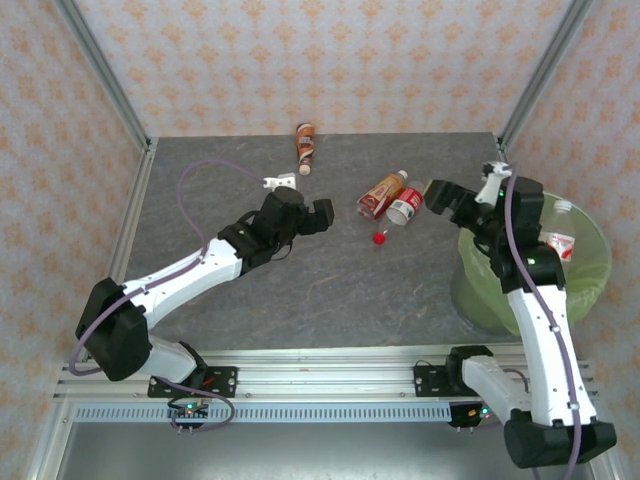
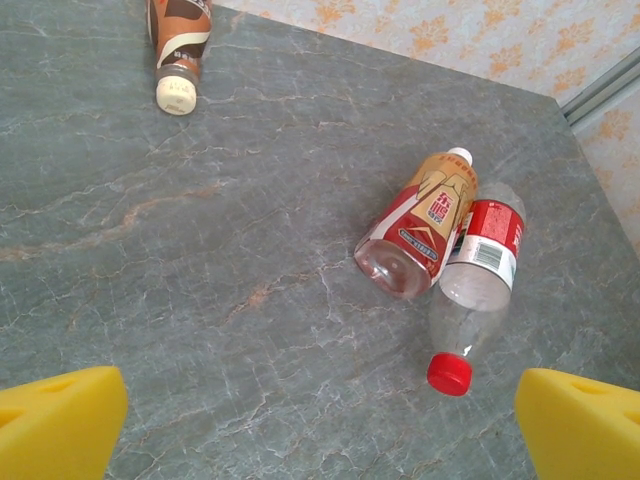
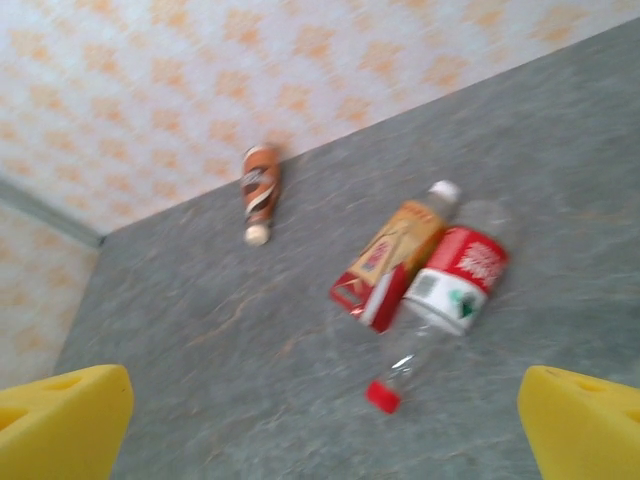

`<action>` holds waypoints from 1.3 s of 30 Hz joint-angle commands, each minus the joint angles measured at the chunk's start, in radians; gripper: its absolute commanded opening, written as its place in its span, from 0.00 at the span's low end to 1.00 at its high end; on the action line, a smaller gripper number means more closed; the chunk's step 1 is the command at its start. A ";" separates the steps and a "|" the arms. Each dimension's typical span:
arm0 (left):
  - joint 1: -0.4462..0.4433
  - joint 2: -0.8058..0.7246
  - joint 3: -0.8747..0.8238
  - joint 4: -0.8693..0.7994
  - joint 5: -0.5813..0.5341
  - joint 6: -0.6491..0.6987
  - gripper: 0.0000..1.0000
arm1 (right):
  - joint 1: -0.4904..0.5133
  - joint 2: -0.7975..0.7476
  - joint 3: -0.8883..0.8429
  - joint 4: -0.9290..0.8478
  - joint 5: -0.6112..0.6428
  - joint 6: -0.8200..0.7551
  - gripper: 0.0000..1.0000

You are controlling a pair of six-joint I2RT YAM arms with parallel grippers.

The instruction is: Put the plastic bottles in the bin

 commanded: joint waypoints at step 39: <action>0.051 -0.107 -0.123 -0.087 -0.168 -0.079 1.00 | 0.274 0.964 0.272 0.037 0.803 0.528 0.92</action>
